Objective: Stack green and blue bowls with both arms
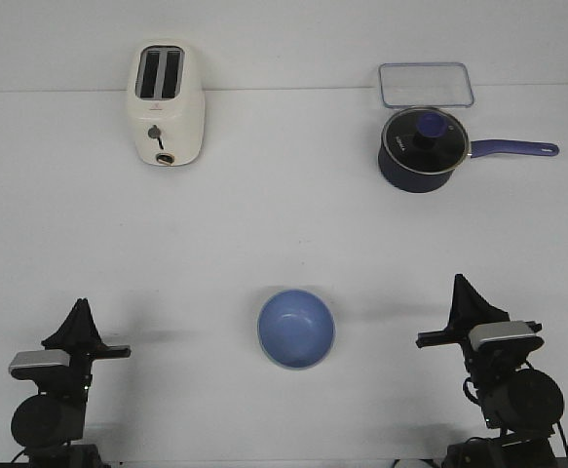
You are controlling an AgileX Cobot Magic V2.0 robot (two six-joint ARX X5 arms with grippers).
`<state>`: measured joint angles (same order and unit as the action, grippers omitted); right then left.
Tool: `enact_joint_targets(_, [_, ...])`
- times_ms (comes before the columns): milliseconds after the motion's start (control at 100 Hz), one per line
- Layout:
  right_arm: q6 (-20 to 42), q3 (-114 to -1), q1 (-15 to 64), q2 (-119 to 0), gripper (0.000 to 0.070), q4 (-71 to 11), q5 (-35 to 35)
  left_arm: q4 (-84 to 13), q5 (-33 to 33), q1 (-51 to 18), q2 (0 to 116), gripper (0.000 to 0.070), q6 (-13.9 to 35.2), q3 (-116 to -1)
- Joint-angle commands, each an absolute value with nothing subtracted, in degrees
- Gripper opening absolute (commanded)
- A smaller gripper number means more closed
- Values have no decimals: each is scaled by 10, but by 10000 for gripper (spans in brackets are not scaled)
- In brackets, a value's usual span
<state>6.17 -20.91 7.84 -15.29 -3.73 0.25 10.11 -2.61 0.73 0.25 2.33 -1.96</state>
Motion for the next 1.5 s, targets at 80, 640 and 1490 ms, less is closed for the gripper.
enact_joint_targets(80, [57,-209,79,-154,0,-30,4,104,-22,7,2,15,39,-8])
enact_joint_targets(640, [42,-209,79,-154,0,-31,5,104,-22,7,2,15,39,-8])
enact_joint_targets(1490, [-180,-7,31,-1,0,2,26,104,-22,7,2,15,39,-8])
